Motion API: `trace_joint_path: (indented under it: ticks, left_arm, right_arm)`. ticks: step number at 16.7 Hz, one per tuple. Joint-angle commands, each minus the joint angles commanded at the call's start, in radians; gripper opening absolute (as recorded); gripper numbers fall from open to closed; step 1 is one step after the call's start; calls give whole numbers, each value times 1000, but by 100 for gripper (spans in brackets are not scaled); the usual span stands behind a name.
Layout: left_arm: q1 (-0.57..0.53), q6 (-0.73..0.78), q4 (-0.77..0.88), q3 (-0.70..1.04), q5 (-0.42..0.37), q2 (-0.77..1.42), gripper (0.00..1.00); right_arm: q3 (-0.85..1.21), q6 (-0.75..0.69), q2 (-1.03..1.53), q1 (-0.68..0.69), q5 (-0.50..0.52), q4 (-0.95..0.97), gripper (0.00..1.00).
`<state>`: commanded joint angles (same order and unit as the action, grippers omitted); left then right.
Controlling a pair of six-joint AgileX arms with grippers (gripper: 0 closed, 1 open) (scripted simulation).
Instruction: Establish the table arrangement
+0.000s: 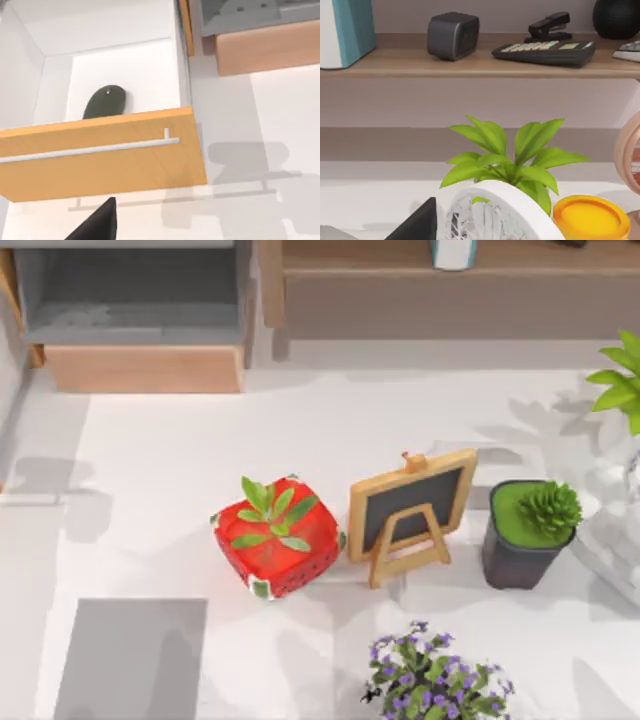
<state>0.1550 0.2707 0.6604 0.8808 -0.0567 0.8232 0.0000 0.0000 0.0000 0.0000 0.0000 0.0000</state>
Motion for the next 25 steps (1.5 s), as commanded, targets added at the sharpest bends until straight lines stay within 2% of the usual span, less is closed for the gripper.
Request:
trace_joint_path:
  ticks: [8, 13, 16, 19, 25]
  left_arm:
    - [152, 227, 514, 951, -17, 970, 100]
    - [197, 339, 710, 1417, -20, 1487, 100]
    - [201, 393, 759, 1597, -19, 1701, 100]
    - [192, 430, 766, 1699, -17, 1821, 100]
    - [186, 440, 764, 1727, -16, 1851, 100]
  right_arm:
    - [0, 0, 0, 0, 0, 0, 100]
    - [0, 0, 0, 0, 0, 0, 100]
    - [0, 0, 0, 0, 0, 0, 100]
    - [0, 0, 0, 0, 0, 0, 100]
    - [0, 0, 0, 0, 0, 0, 100]
